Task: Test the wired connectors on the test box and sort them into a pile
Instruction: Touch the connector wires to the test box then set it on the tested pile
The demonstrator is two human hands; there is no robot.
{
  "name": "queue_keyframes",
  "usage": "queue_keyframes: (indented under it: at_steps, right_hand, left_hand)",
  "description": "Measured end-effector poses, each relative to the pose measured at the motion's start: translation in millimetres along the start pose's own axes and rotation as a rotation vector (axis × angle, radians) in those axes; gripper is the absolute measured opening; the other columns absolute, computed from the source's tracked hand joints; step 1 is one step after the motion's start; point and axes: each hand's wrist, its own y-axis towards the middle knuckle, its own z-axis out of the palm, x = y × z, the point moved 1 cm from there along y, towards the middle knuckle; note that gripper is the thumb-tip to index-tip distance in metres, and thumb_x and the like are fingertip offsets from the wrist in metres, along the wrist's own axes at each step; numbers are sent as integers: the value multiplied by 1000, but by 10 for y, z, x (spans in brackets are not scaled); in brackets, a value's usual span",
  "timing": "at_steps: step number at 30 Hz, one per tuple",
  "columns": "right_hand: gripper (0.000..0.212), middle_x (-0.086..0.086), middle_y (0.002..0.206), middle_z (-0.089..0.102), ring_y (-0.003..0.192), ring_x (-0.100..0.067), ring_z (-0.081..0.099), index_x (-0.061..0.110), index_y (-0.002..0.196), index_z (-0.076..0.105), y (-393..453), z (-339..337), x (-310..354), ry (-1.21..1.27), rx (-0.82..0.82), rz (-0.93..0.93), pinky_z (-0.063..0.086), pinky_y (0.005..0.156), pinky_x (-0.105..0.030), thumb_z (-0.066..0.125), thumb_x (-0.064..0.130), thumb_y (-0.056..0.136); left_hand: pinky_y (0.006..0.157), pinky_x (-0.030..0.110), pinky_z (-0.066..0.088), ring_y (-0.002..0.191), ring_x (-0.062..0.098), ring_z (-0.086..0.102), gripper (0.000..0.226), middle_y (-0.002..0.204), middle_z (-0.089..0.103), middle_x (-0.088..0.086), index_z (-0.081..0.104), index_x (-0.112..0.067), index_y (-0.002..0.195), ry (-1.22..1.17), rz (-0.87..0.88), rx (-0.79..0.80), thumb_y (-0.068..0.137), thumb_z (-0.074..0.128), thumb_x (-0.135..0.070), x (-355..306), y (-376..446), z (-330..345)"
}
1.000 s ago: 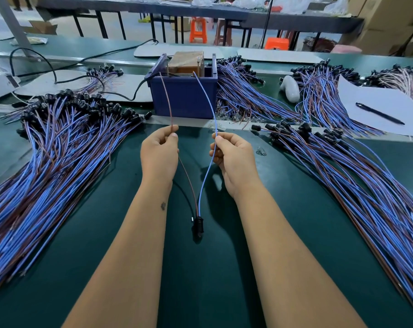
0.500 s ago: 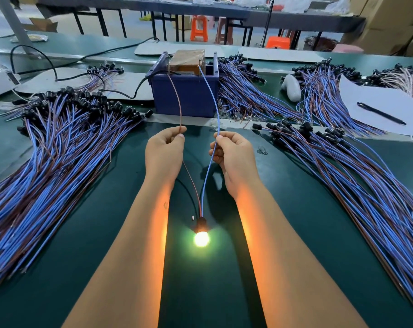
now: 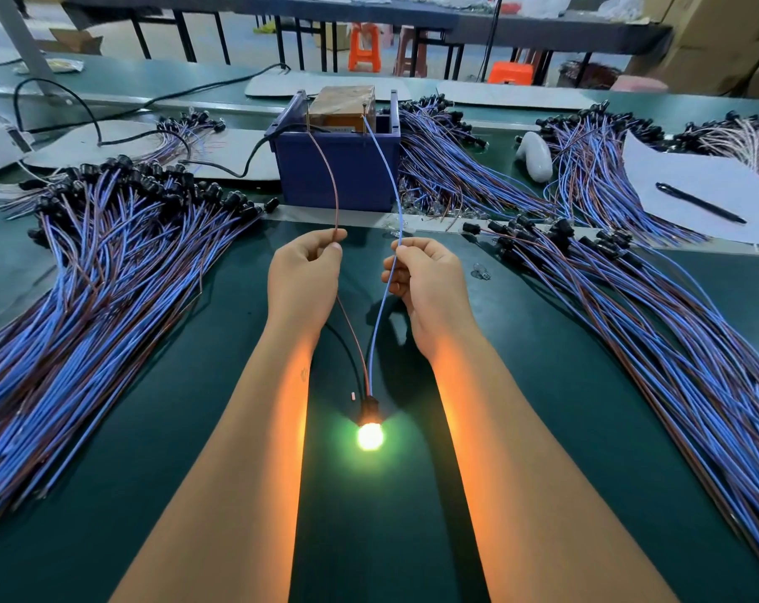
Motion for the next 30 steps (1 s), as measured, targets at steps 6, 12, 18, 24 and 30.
queue_keyframes:
  at_steps: [6,12,18,24,30]
  right_hand:
    - [17,0,72,61,62,-8,56,17,85,63,-40,73,-32,-194,81,-121,48,58,-18,55,5,94]
    - [18,0,67,62,55,-1,54,17,82,64,-90,120,-44,-288,203,-187,45,56,-16,60,2,92]
    - [35,-12,80,63,66,-10,58,16,114,64,-119,120,-42,-345,342,-222,49,65,-21,58,-7,89]
    - [31,-1,92,64,76,-8,56,21,126,63,-131,140,-3,-180,357,-206,51,70,-26,59,14,97]
    - [29,4,82,65,71,-9,57,26,103,68,-66,16,42,-5,228,-114,42,67,-25,39,30,106]
  left_hand:
    - [69,23,51,65,7,57,15,73,67,-14,73,-29,93,-21,-18,38,92,61,-20,-55,-40,10]
    - [93,53,54,98,32,70,15,91,76,8,77,-19,87,-141,-78,120,90,62,-18,-125,-84,38]
    - [48,20,43,44,6,45,17,50,50,-7,68,-11,82,-459,-113,91,96,59,-9,-160,-47,0]
    - [56,19,52,57,8,61,17,66,65,-2,65,-13,80,-532,-86,78,96,60,-8,-160,-50,-44]
    - [79,24,53,87,14,68,10,88,76,0,76,-19,80,-368,25,349,82,74,-10,-186,-126,-45]
